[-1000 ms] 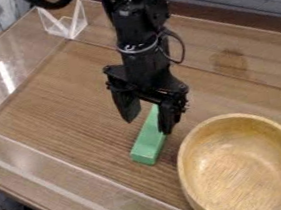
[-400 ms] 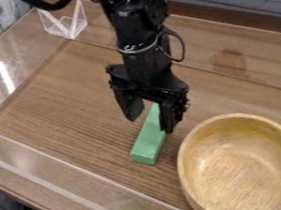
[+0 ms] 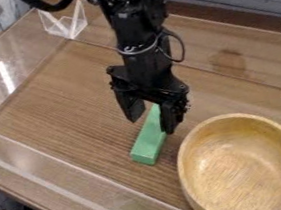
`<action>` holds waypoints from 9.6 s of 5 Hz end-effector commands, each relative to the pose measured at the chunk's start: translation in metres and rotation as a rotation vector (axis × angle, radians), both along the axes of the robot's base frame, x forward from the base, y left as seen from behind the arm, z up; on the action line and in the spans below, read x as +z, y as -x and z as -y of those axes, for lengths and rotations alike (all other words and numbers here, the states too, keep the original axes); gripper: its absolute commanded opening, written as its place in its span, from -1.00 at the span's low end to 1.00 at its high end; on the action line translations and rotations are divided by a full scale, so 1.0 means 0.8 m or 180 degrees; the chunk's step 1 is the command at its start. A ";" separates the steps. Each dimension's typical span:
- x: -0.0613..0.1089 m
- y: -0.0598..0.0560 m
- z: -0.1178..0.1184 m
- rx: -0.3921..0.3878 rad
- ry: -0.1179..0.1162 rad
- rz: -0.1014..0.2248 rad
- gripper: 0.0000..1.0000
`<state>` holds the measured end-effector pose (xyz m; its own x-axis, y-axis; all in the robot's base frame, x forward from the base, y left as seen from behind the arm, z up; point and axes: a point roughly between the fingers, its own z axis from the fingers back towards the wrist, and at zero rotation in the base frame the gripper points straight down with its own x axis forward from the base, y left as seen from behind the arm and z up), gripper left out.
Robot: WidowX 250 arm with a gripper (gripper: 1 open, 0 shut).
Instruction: Put the green block in the brown bowl
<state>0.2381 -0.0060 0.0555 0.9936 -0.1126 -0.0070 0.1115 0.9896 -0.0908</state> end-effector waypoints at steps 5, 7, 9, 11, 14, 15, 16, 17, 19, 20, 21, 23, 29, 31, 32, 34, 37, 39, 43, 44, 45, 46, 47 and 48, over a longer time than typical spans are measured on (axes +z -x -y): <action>0.012 -0.020 -0.006 -0.0039 0.0089 0.0168 1.00; 0.012 -0.023 -0.007 -0.0051 0.0115 0.0174 1.00; 0.012 -0.025 -0.008 -0.0058 0.0138 0.0177 1.00; 0.001 -0.026 -0.009 -0.0088 0.0152 0.0185 1.00; -0.027 -0.026 -0.009 -0.0133 0.0161 0.0192 1.00; -0.031 -0.027 -0.008 -0.0131 0.0166 0.0189 -1.00; -0.028 -0.026 -0.006 -0.0139 0.0168 0.0161 -1.00; -0.020 -0.026 -0.005 -0.0142 0.0162 0.0120 -1.00; -0.001 -0.028 -0.003 -0.0138 0.0154 0.0059 -1.00; 0.010 -0.029 -0.001 -0.0134 0.0152 0.0030 -1.00; 0.025 -0.033 0.000 -0.0136 0.0150 0.0019 -1.00; 0.065 -0.068 0.006 -0.0335 0.0070 0.0141 -1.00; 0.079 -0.166 -0.033 -0.0117 -0.0159 0.0514 -1.00; 0.092 -0.134 -0.008 -0.0048 -0.0151 0.0501 -1.00; 0.102 -0.098 0.028 -0.0032 -0.0109 0.0480 -1.00; 0.108 -0.023 0.133 -0.0146 -0.0025 0.0472 -1.00; 0.097 0.019 0.174 -0.0124 -0.0053 0.0585 -1.00; 0.074 0.031 0.175 -0.0035 -0.0054 0.0586 -1.00; 0.064 0.033 0.163 0.0155 0.0008 0.0573 -1.00; 0.064 0.032 0.160 0.0203 0.0023 0.0561 -1.00; 0.065 0.031 0.159 0.0245 0.0038 0.0548 -1.00; 0.064 0.032 0.157 0.0284 0.0054 0.0534 -1.00; 0.063 0.032 0.156 0.0316 0.0065 0.0520 -1.00; 0.063 0.032 0.155 0.0347 0.0076 0.0505 -1.00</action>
